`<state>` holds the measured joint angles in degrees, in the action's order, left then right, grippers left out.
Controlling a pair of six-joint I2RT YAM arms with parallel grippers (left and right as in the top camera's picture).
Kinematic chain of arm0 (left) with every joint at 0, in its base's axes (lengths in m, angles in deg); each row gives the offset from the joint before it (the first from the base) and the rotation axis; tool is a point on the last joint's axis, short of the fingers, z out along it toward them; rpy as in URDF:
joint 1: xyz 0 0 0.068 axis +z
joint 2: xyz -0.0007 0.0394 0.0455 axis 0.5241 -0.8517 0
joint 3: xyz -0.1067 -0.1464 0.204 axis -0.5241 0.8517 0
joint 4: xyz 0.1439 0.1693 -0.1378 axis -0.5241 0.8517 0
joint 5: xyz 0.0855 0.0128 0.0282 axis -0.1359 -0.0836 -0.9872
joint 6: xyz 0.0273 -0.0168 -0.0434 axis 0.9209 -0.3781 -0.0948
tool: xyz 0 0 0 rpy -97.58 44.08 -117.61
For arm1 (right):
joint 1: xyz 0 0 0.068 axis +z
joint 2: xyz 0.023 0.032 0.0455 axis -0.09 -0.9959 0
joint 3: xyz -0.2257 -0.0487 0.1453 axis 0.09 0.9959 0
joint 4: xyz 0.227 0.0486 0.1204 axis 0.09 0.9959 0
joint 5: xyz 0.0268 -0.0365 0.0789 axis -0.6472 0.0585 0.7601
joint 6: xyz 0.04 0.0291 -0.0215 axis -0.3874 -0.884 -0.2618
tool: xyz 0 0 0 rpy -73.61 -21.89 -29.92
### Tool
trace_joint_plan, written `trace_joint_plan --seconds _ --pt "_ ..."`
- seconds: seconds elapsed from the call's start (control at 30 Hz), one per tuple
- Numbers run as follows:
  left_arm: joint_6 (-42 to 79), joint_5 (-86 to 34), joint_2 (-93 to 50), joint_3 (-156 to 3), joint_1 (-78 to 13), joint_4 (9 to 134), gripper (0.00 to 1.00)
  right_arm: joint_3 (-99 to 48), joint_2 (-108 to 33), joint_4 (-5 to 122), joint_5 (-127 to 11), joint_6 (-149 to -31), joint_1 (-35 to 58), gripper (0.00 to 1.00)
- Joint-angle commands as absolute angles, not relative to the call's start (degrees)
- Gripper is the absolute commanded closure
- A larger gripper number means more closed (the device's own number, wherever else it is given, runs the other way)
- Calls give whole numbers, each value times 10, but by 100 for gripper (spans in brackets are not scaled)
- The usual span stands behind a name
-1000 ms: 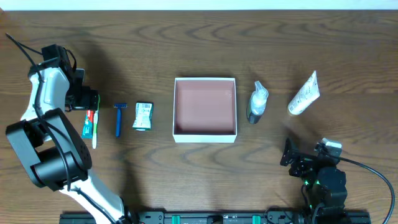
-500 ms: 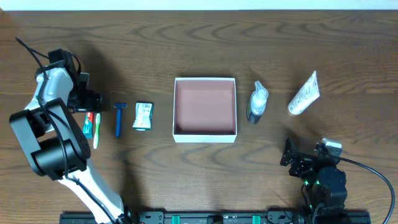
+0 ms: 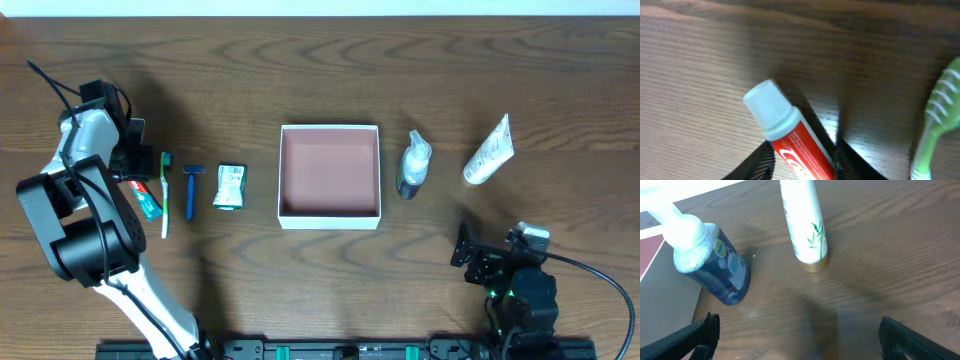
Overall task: Pack container
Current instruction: 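Carry the toothpaste with the left gripper into the white box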
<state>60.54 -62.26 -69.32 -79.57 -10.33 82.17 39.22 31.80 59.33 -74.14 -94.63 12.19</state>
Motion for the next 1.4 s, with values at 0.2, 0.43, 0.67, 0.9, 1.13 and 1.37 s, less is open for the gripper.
trace_joint_plan --seconds 0.2,0.43,0.67,0.9,1.13,1.37 --pt "559 -614 -703 -799 -100 863 79 394 323 594 -744 -950 116 1" --pt "547 -585 -677 -804 -103 887 93 394 323 594 -744 -950 116 1" --pt "470 -551 -532 -842 -143 913 93 394 323 594 -744 -950 116 1" --pt "417 -496 -396 -843 -254 943 94 394 323 594 -744 -950 116 1" --pt "335 -496 -374 -841 -434 948 93 394 323 594 -744 -950 116 1" --pt "293 -500 -435 -834 -575 889 92 394 323 594 -744 -950 116 1"
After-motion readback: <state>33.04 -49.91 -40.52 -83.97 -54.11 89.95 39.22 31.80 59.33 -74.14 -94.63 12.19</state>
